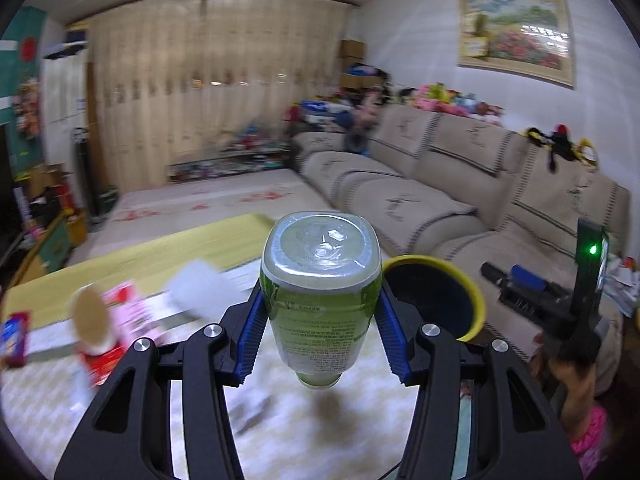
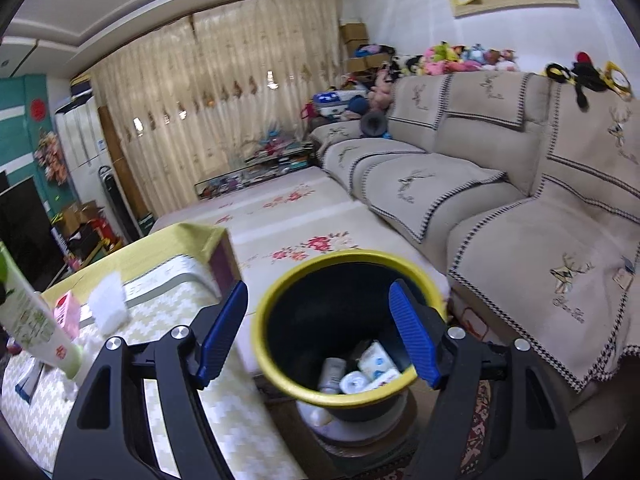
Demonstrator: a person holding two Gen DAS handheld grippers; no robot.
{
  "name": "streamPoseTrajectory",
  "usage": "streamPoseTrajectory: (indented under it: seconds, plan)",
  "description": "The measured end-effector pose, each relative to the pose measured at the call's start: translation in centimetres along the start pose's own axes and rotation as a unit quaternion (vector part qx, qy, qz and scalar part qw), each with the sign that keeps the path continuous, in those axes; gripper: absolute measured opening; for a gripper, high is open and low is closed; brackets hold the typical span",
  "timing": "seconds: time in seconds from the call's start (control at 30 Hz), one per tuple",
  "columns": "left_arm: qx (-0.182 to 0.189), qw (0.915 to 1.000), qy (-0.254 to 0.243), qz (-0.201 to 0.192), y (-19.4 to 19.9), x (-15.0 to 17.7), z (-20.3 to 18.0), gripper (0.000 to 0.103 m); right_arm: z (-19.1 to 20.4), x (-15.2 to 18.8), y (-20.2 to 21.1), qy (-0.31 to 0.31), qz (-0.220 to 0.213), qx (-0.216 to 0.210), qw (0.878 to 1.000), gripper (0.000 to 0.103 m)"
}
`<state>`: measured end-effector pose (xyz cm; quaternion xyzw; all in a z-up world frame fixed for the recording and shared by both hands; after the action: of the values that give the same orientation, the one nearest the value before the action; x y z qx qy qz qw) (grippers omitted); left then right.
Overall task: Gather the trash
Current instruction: 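Lift the bottle over the yellow bin and open the left gripper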
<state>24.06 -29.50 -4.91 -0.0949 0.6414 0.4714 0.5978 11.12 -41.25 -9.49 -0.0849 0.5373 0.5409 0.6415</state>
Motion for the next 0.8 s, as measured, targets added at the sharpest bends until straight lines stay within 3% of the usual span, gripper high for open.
streamPoseTrajectory:
  seconds: [0.17, 0.27, 0.47, 0.63, 0.7, 0.8]
  plan:
    - [0.084, 0.9964, 0.001, 0.009, -6.2, -3.3, -5.2, 0.052, -4.1, -1.0, -0.2, -0.027, -0.005, 0.028, 0.999, 0.069]
    - [0.114, 0.9934, -0.006, 0.017, -9.9, -4.7, -8.2, 0.052, -6.4, -1.3, -0.6, -0.040, -0.001, 0.040, 0.998, 0.069]
    - [0.116, 0.9916, -0.040, 0.041, -17.3, -5.8, -12.8, 0.052, -8.7, -1.2, -1.4, -0.054, 0.006, 0.054, 0.997, 0.069]
    - [0.116, 0.9896, -0.040, 0.076, -22.9, -5.4, -15.1, 0.053, -10.1, -1.2, -1.9, -0.065, 0.012, 0.059, 0.996, 0.069]
    - [0.107, 0.9905, -0.036, 0.079, -24.1, -5.5, -15.5, 0.068, -10.2, -1.2, -2.0, -0.066, 0.013, 0.060, 0.996, 0.069]
    - [0.095, 0.9927, -0.034, 0.065, -23.4, -5.7, -15.1, 0.073, -10.2, -1.3, -2.0, -0.065, 0.013, 0.060, 0.996, 0.069]
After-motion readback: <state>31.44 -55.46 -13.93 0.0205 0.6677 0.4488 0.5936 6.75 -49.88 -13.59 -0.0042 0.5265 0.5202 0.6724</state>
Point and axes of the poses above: each gripper's, at about its wrist camera, not at the fingertips, and y roughly against the way its jaws point, z to its left, x to its underside, the point moved 8 cm from there along -y, roughly the way its jaws point, and after that the axes turned 15 degrees about -y, right-handed, at the moved point
